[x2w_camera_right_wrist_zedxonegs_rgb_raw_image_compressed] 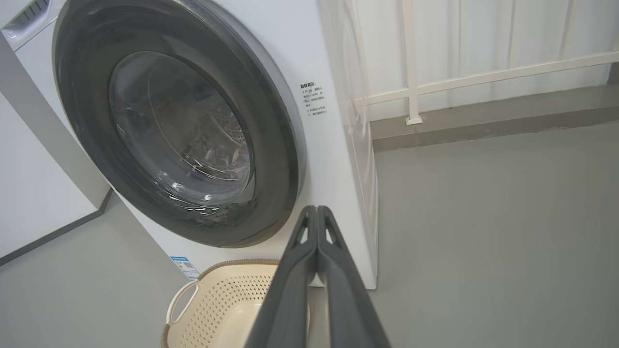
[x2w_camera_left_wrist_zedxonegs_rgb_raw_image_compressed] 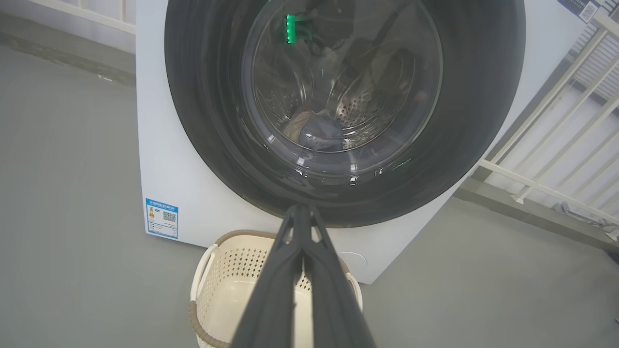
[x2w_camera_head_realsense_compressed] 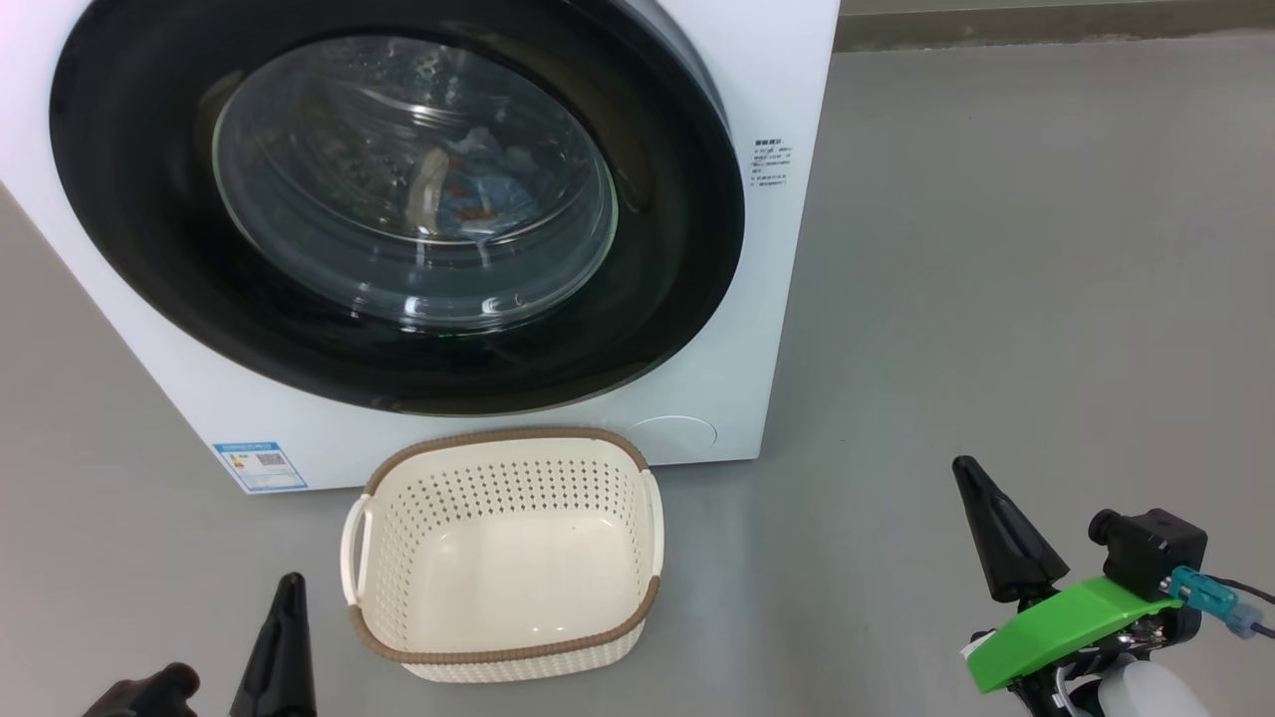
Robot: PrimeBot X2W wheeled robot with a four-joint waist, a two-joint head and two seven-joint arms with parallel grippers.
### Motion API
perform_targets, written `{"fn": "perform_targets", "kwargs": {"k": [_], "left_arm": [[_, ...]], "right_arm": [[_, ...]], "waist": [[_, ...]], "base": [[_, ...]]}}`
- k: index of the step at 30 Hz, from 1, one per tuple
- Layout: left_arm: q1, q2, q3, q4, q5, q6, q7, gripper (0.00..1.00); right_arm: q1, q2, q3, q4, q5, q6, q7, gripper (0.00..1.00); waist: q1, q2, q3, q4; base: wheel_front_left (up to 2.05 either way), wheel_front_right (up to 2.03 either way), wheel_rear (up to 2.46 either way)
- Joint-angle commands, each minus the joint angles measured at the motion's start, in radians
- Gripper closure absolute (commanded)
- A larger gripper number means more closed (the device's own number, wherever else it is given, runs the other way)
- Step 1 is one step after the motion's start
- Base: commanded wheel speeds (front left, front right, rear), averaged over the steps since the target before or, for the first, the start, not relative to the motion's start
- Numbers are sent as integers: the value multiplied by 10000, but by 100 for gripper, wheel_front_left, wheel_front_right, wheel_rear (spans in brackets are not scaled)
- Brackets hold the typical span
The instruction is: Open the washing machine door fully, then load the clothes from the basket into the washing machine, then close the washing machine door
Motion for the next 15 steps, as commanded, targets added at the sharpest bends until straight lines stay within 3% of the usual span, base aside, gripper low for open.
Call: {"fn": "perform_targets", "kwargs": {"k": [1,15], "left_arm": [[-248,118,101,-183,-246,3,52,100],[-406,102,248,-63,-1540,11,450,100]], "right_arm": [[-261,-53,-101,-270,277,-1,60,100],[-183,106,-369,-288,1614,-3,444,100]], "waist": [[11,0,-6,8],[-1,0,-17,75]], "base": [[0,0,0],[0,0,0]]}}
